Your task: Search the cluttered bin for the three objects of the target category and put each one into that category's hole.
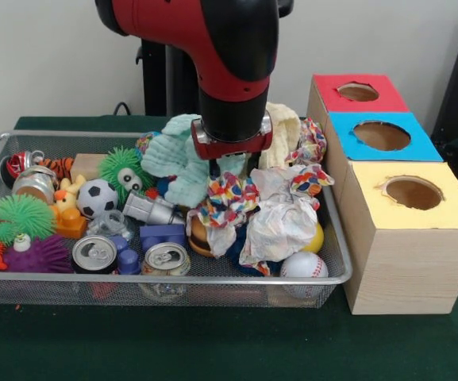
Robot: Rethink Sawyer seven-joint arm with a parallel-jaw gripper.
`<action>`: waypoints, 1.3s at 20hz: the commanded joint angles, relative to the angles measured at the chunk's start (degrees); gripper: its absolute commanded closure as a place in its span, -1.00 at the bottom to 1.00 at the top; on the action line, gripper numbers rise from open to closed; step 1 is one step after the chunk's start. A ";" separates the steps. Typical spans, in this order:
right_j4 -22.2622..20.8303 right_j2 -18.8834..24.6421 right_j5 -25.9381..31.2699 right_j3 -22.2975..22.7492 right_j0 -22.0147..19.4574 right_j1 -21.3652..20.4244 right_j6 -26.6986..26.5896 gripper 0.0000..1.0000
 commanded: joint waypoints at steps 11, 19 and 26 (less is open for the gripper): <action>-1.74 -2.31 12.33 -6.40 0.57 -3.08 13.22 -1.00; -2.87 -4.18 17.75 -9.22 0.64 -4.44 12.55 -1.00; -5.15 -5.19 14.65 -10.20 -0.48 -3.76 10.01 -1.00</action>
